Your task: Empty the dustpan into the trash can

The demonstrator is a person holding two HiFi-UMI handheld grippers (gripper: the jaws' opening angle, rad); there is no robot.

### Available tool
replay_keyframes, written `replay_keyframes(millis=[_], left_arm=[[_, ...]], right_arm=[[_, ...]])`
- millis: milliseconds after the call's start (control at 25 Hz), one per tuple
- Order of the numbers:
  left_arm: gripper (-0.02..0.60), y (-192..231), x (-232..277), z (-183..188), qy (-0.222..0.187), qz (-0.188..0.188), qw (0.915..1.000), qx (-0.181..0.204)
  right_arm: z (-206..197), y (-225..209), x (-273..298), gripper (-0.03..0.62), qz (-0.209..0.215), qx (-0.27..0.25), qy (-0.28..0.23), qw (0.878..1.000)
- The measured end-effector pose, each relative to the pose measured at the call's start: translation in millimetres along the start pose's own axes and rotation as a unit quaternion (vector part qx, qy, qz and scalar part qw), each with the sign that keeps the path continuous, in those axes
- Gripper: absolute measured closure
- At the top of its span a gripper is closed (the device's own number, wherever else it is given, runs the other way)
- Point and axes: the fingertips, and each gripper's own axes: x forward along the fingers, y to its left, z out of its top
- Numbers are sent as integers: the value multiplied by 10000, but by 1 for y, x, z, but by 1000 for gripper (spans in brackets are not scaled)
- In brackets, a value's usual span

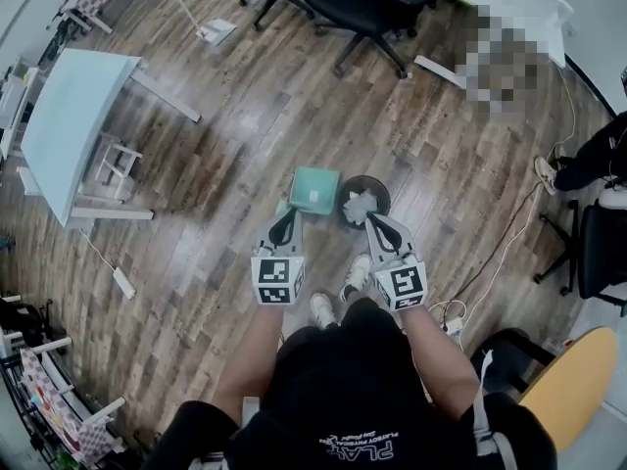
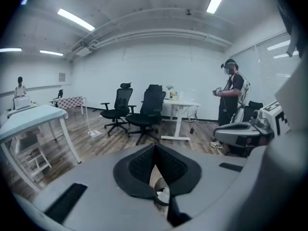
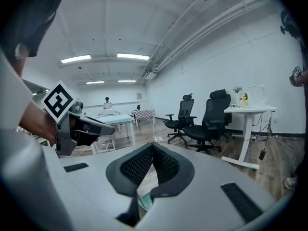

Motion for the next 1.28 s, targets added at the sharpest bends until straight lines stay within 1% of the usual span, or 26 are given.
replay_keyframes(millis=[200, 520, 720, 920, 1080, 1280], left_arm=[[558, -13, -42, 7, -390, -441, 9982, 72], [557, -24, -113, 11, -835, -742, 9934, 255], [557, -31, -140, 13, -997, -769, 9914, 345], [557, -39, -153, 15, -1079, -716, 9906, 435], [557, -46, -157, 30, -1136, -623, 9905, 467], [557, -57, -158, 46, -1354, -558, 9877, 555]], right_arm=[[23, 32, -20, 571, -170, -221, -250, 9993], [63, 90, -60, 571, -334, -676, -580, 9955], [83, 112, -79, 571, -389, -851, -755, 9927], [96, 120, -90, 571, -356, -936, -911, 9908], [108, 120, -93, 571, -223, -994, -964, 9901], [117, 109, -102, 571, -153, -1039, -1055, 9889]])
